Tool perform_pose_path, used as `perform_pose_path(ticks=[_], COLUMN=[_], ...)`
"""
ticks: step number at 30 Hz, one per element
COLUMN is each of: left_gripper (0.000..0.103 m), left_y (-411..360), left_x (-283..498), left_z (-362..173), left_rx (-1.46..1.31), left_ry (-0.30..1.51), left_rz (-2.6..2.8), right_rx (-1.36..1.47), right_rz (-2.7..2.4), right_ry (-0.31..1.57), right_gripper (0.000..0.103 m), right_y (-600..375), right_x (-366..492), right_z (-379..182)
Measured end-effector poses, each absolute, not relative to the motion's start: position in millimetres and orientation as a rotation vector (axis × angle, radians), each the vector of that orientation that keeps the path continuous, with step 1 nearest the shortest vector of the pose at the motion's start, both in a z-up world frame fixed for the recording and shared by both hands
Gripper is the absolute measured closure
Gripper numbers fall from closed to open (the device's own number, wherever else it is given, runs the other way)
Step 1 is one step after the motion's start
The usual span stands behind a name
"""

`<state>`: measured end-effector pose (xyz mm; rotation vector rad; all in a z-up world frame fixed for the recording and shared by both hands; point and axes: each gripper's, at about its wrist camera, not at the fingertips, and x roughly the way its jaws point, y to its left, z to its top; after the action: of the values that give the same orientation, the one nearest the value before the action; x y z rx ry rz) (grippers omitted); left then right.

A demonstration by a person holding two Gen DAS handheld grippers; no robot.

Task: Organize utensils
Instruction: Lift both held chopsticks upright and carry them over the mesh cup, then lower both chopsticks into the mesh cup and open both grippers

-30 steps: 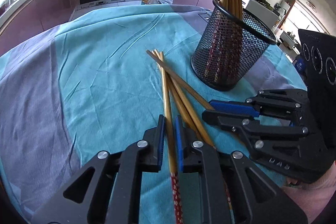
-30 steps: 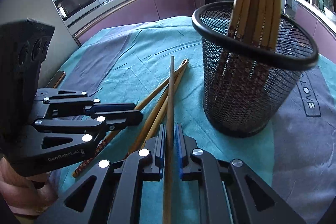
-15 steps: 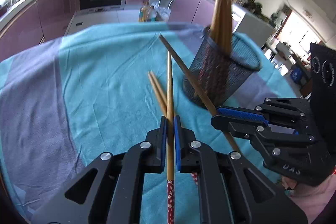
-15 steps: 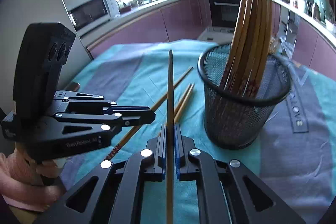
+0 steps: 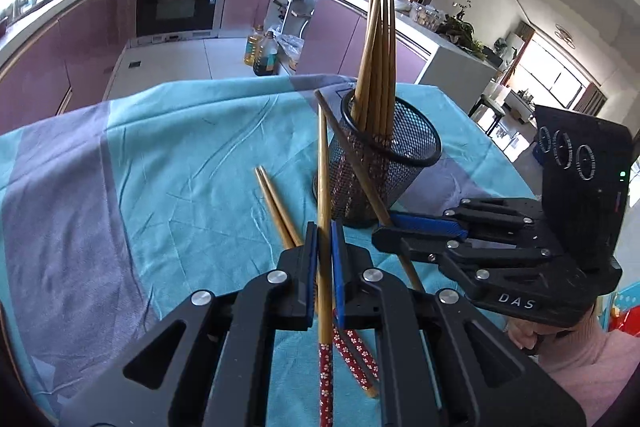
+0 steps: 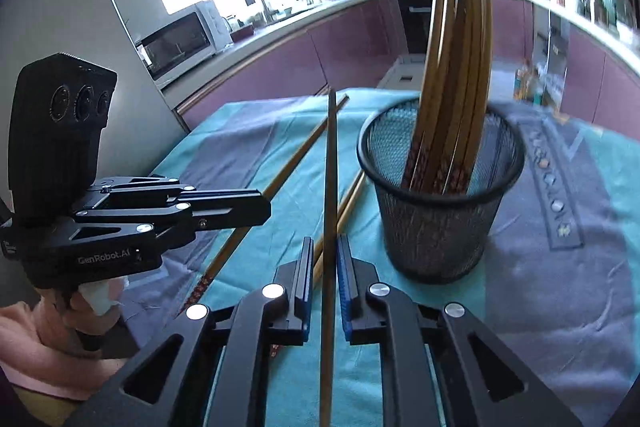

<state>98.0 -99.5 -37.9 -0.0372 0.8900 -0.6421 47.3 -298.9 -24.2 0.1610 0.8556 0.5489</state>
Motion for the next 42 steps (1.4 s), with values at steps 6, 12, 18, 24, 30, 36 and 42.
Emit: perform_pose_path(ticks=[6, 12, 18, 24, 30, 36, 42], left_gripper=[0.096, 0.096, 0.096, 0.096, 0.096, 0.096, 0.096], left_y=[-100.1, -98.1, -91.0, -85.6, -89.4, -99.1, -115.5], left_x=[96.9, 95.6, 91.2, 87.3, 91.0, 102.4, 108.6], left_z=[-41.1, -31.9, -4.9, 25.3, 58.7, 96.8, 116.8], left_rx=[-0.041, -0.064, -0.084, -0.109, -0.136, -0.150, -0.139], left_ry=[0.899, 0.872, 0.803, 0.736, 0.664, 0.576, 0.511], left_rz=[-0.654, -0.673, -0.697, -0.725, -0.748, -0.746, -0.719], right_rx=[0.169, 0.155, 0.146, 0.150, 0.159, 0.187, 0.199], right_rz=[0.556, 0.555, 0.539, 0.523, 0.484, 0.460, 0.421], right_ry=[0.851, 0.793, 0.696, 0.613, 0.523, 0.454, 0.439], right_gripper=[0.097, 0.097, 0.097, 0.097, 0.097, 0.097, 0.097], right_y=[-300.5, -305.3, -317.2, -333.5, -347.6, -361.6, -368.9], right_x=[48.1, 38.4, 27.2, 24.7, 34.4, 53.0, 72.5], right_z=[-24.0, -4.7, 25.5, 52.6, 80.3, 99.0, 100.4])
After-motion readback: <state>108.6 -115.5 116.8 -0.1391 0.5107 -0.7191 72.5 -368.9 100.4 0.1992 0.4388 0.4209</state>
